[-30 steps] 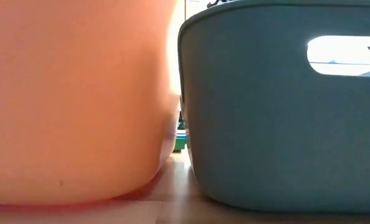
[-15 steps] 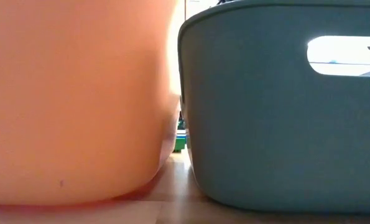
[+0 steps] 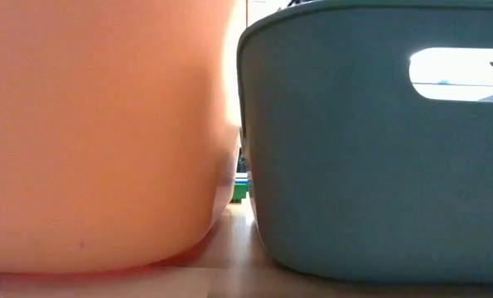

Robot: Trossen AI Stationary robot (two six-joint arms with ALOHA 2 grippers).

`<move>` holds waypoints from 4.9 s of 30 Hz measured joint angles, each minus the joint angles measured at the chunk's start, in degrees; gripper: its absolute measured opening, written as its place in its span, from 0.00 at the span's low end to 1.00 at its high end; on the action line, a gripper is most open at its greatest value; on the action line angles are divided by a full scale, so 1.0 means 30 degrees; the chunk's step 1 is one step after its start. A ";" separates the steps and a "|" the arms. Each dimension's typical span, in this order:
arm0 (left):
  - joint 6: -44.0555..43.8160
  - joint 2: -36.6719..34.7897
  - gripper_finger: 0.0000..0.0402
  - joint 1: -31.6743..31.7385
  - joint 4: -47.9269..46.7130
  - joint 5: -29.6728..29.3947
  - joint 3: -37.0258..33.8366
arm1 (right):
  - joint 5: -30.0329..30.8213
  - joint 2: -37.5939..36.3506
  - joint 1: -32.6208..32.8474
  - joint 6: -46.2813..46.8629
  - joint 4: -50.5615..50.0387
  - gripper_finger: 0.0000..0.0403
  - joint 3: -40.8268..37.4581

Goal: Sort blocks
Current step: Put the red block into the blue bin

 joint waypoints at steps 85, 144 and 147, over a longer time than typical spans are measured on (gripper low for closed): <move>0.9478 0.2531 0.38 -0.1481 0.8315 -0.0200 -0.0828 | 0.0138 0.0015 0.1086 0.2363 0.2976 0.45 0.0015; -0.0510 0.2611 0.38 -0.2823 0.3943 -0.2777 0.1567 | -0.1133 0.2164 -0.1814 0.1800 0.3839 0.44 0.0007; -0.0693 0.2392 0.38 -0.2889 0.3445 -0.2969 0.2146 | -0.1158 0.2200 -0.1814 0.0935 0.2264 0.44 0.0007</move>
